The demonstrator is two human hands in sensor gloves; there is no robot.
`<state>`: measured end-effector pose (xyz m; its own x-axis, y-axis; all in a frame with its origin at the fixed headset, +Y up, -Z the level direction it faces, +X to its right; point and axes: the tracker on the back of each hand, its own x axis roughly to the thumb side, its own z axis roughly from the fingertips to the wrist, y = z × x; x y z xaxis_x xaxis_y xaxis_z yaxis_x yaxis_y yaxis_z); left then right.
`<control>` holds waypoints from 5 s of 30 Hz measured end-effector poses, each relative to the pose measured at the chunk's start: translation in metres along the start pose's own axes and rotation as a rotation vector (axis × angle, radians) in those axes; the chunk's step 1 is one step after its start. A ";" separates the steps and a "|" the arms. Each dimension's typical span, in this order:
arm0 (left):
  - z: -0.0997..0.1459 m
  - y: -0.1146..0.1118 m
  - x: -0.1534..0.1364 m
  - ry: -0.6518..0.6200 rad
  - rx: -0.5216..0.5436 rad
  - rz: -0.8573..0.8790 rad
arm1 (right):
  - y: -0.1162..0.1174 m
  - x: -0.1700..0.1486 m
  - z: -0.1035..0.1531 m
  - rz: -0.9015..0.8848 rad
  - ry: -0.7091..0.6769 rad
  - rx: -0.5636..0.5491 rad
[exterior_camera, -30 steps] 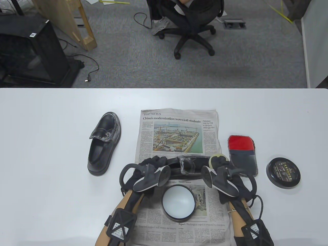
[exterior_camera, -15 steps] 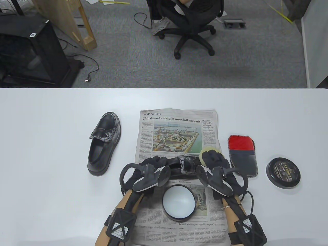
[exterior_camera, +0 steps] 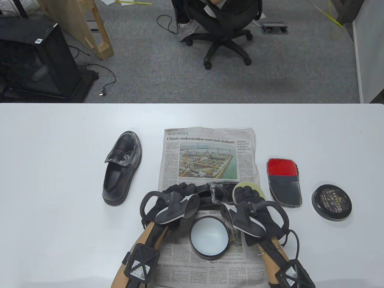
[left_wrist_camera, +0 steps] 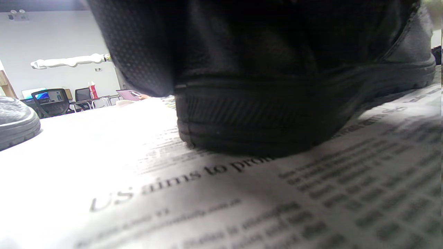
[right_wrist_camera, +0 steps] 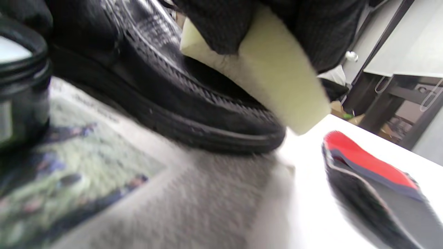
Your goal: Dip and apply leather care cream with polishing sponge on shoes
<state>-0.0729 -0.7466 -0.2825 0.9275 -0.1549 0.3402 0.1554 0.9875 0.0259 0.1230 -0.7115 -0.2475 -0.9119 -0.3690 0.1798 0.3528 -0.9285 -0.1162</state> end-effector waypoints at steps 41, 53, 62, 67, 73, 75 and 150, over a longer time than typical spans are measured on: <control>0.004 0.000 -0.007 -0.037 -0.006 0.109 | 0.046 -0.111 0.059 -0.155 0.352 0.404; 0.010 0.011 -0.023 -0.049 -0.116 0.083 | 0.048 -0.107 0.059 -0.266 0.293 0.352; 0.023 0.027 -0.033 0.020 0.105 0.185 | 0.029 -0.081 0.060 -0.255 0.134 0.137; 0.060 0.059 -0.086 0.203 0.242 0.257 | 0.030 -0.078 0.061 -0.257 0.120 0.097; 0.111 0.069 -0.170 0.591 0.415 0.277 | 0.026 -0.065 0.060 -0.280 0.051 0.060; 0.120 0.060 -0.195 0.717 0.423 0.280 | 0.027 -0.061 0.059 -0.255 0.047 0.055; 0.059 -0.036 0.007 -0.439 -0.401 0.437 | 0.027 -0.108 0.033 -0.515 0.011 0.192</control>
<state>-0.0922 -0.7816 -0.2260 0.7249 0.3595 0.5876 -0.0069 0.8567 -0.5157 0.2377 -0.6979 -0.2377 -0.9786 0.1345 0.1560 -0.1085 -0.9804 0.1646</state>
